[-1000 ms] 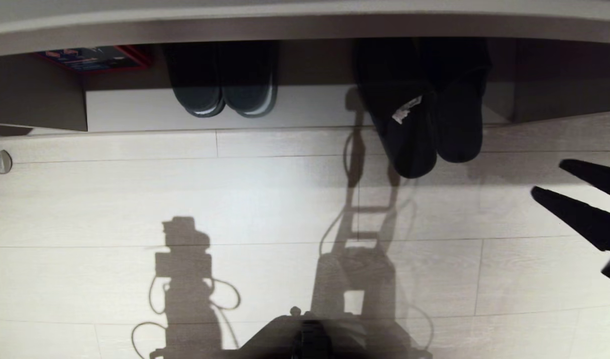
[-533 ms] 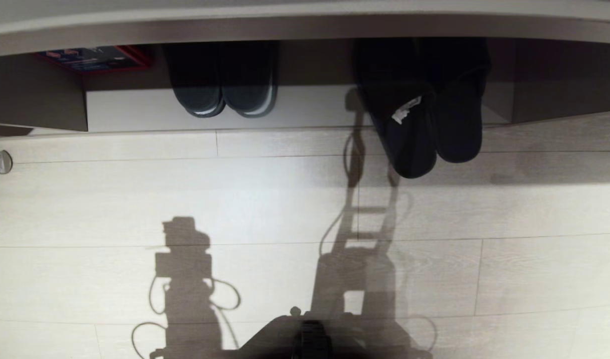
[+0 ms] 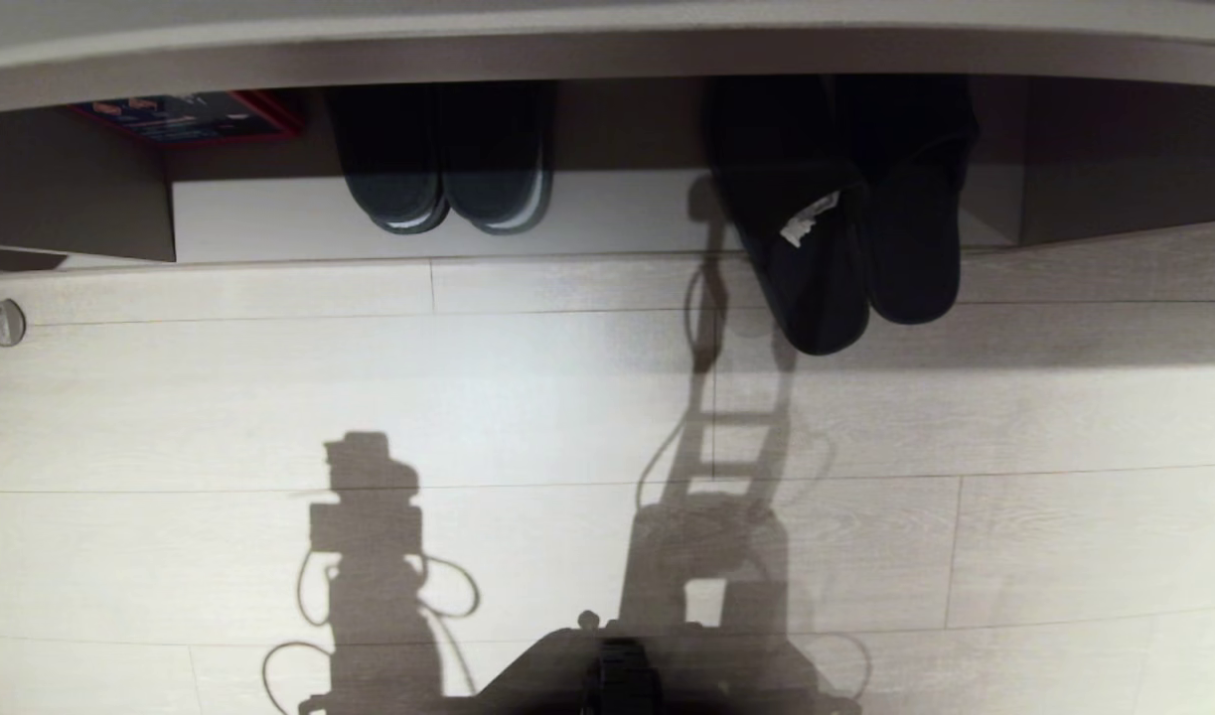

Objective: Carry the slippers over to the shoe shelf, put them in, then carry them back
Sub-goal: Pick up the slippers in the shoe cabinet

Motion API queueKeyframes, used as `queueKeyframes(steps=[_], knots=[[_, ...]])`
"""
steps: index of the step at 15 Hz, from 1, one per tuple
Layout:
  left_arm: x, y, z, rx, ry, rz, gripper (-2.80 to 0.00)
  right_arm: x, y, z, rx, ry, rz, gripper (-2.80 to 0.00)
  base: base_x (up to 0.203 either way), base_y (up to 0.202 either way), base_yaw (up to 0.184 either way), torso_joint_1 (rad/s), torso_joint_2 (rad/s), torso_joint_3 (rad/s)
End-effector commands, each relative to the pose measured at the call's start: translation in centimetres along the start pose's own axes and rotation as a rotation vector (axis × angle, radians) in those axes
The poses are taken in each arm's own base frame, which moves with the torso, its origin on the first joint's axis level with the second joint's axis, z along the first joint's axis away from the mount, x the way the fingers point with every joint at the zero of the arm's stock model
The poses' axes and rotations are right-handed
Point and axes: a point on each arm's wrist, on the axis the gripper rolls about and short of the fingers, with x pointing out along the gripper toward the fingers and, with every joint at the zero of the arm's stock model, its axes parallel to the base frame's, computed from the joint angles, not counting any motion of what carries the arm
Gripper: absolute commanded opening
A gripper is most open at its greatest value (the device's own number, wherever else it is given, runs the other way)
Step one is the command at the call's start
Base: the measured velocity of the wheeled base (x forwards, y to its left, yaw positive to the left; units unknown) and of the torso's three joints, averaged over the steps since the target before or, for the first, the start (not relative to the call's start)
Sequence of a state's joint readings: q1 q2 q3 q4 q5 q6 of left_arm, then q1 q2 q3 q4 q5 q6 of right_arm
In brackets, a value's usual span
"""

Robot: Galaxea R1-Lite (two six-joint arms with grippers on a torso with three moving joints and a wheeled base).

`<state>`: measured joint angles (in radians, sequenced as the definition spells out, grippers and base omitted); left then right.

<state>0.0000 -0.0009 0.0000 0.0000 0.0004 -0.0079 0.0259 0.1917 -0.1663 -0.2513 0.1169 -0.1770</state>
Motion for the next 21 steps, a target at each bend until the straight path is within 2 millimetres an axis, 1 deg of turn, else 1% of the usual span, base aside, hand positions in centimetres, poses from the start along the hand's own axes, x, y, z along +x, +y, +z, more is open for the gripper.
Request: queueKeyframes(steps=[1, 3, 4, 7, 10, 11, 21], knots=[[0.0, 0.0, 0.0, 0.000, 0.000, 0.002, -2.80, -1.3, 0.5, -1.5, -0.001, 0.003, -0.004, -2.80, 0.000, 0.000, 0.000, 0.000, 0.00, 0.000], [0.0, 0.0, 0.0, 0.000, -0.001, 0.000, -2.80, -2.1, 1.1, -4.3, 0.050, 0.084, 0.005, -2.80, 0.000, 0.000, 0.000, 0.000, 0.00, 0.000], [0.0, 0.0, 0.0, 0.000, 0.001, 0.001, -2.80, -2.1, 1.3, -5.3, 0.098, 0.124, -0.005, -2.80, 0.000, 0.000, 0.000, 0.000, 0.00, 0.000], [0.0, 0.0, 0.0, 0.000, 0.000, 0.001, -2.80, -2.2, 1.3, -5.4, 0.119, 0.141, -0.018, -2.80, 0.000, 0.000, 0.000, 0.000, 0.00, 0.000], [0.0, 0.0, 0.0, 0.003, 0.001, 0.000, -2.80, -2.2, 1.3, -6.3, 0.116, 0.206, -0.085, -2.80, 0.000, 0.000, 0.000, 0.000, 0.00, 0.000], [0.0, 0.0, 0.0, 0.003, 0.001, 0.001, -2.80, -2.2, 1.4, -7.2, 0.119, 0.239, -0.097, -2.80, 0.000, 0.000, 0.000, 0.000, 0.00, 0.000], [0.0, 0.0, 0.0, -0.001, 0.001, 0.001, -2.80, -2.2, 1.4, -7.2, 0.100, 0.241, -0.096, -2.80, 0.000, 0.000, 0.000, 0.000, 0.00, 0.000]])
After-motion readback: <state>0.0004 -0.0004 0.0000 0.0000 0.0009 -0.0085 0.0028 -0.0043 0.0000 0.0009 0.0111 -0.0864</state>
